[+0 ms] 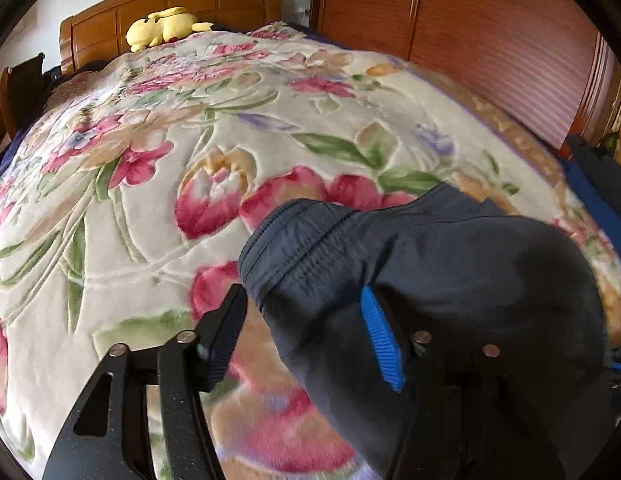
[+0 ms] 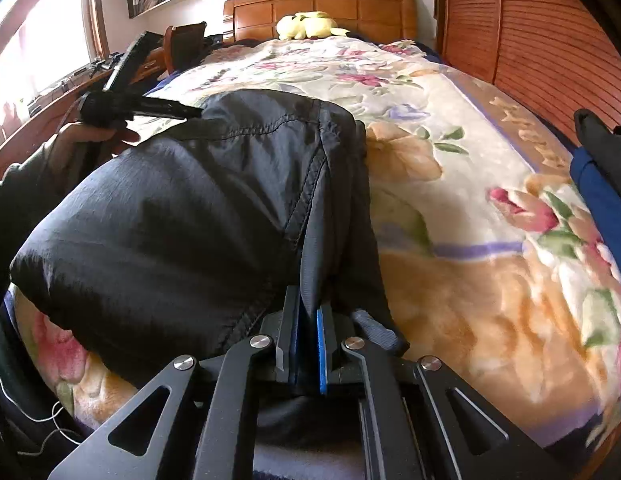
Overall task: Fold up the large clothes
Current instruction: 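Grasp the folded jacket bundle with the right tool while the left tool grasps it, then lift the folded jacket with both tools and carry it toward the clothes stack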
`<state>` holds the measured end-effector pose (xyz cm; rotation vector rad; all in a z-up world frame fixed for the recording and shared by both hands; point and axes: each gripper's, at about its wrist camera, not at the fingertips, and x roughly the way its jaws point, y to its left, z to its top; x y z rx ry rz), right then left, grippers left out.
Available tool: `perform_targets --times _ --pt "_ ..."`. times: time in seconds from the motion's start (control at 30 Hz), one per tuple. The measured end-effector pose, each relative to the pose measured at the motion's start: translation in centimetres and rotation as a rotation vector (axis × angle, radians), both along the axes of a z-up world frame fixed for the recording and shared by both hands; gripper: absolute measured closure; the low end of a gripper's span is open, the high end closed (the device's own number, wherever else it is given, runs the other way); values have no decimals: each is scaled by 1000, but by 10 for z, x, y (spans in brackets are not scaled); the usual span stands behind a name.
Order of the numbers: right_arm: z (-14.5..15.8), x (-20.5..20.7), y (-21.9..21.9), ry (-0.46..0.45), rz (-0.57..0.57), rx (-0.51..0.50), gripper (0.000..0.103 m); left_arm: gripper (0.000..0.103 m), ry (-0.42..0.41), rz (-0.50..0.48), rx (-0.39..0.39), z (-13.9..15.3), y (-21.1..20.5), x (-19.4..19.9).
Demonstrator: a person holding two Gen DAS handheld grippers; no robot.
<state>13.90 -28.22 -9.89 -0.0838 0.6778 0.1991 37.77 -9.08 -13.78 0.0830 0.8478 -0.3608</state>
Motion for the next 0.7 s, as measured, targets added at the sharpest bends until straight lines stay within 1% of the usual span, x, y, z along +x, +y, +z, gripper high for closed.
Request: perform_targets --times 0.1,0.37,0.43,0.53,0.57,0.6,0.63,0.67,0.7 --pt "-1 2 1 6 1 -1 98 41 -34 -3 -14 -5 1 0" --pt "0 9 10 28 -24 -19 96 41 -60 -22 -106 -15 18 1" --pt "1 9 14 22 -37 -35 93 41 -70 -26 -97 -15 19 -1" --pt "4 3 24 2 -83 -96 88 41 -75 -35 -95 -16 20 -2" --pt "7 0 27 3 -108 -117 83 41 -75 -36 -100 -17 21 -2" --pt "10 -2 28 3 -127 -131 75 41 -72 -36 -107 -17 22 -2" --pt "13 -6 29 1 -150 -142 70 41 -71 -36 -110 -17 23 -2" --pt "18 -10 28 -4 -176 -144 58 41 -72 -37 -110 -18 24 -2" --pt "22 -16 26 -13 -199 -128 49 41 -73 -37 -107 -18 24 -2"
